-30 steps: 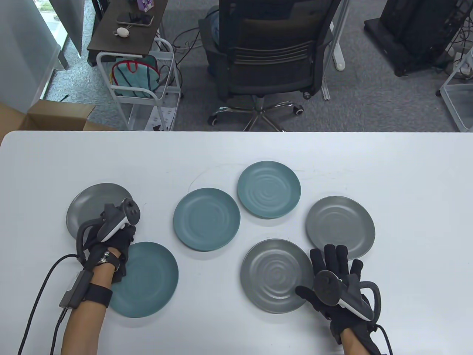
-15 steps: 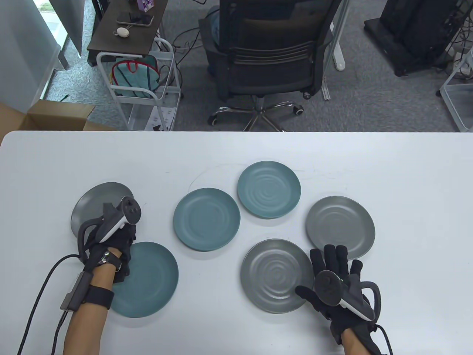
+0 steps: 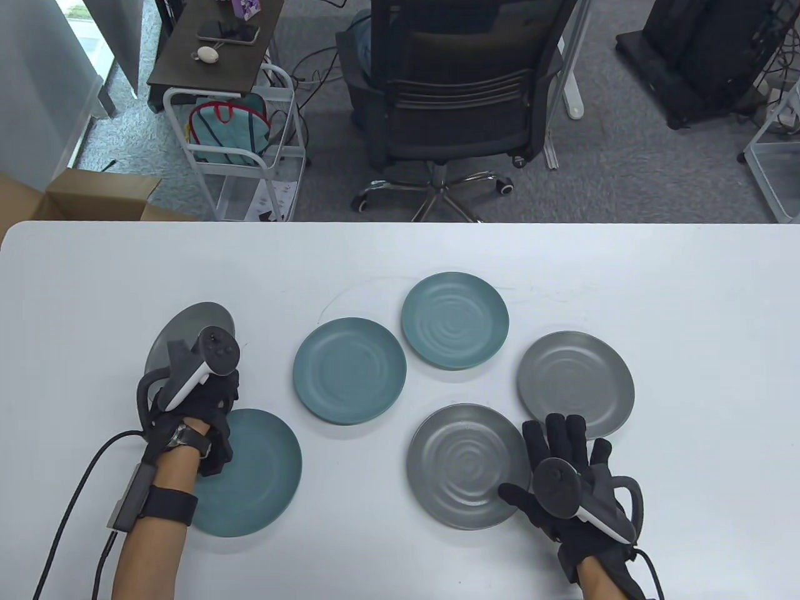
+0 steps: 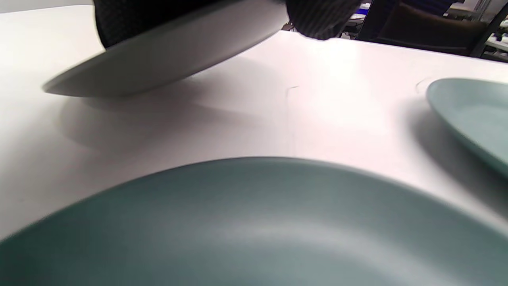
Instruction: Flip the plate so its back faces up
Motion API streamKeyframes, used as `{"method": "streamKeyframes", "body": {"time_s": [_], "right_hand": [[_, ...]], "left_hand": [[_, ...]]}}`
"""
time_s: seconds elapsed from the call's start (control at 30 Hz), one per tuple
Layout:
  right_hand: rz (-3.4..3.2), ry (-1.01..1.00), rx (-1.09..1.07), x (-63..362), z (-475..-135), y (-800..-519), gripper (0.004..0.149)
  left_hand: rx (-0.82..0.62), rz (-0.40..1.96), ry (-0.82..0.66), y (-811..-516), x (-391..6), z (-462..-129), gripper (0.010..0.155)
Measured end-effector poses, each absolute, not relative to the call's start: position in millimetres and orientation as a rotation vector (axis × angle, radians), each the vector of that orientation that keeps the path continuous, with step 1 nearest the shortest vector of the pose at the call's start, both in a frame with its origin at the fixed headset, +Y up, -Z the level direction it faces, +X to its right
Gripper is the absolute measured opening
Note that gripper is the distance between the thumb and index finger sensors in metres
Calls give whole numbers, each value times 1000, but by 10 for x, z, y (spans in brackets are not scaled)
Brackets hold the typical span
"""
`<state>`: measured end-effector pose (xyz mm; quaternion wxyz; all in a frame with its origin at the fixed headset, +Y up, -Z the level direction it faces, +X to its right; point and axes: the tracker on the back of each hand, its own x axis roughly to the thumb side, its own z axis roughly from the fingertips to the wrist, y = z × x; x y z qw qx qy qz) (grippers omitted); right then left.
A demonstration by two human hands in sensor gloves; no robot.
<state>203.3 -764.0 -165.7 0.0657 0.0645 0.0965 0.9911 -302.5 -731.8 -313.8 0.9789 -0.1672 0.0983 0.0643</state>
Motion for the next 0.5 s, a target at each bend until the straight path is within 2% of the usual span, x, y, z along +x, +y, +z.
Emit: {"method": "streamKeyframes", "body": {"time_s": [0.3, 0.5], "right_hand": [[2985, 308, 204, 2018, -1651, -7649, 95], [2979, 324, 208, 2010, -1650, -7655, 95]], "left_hand": [[-286, 340, 157, -7094, -3061, -3101, 64], [-206, 563, 139, -6939, -3161, -3073, 63]]}}
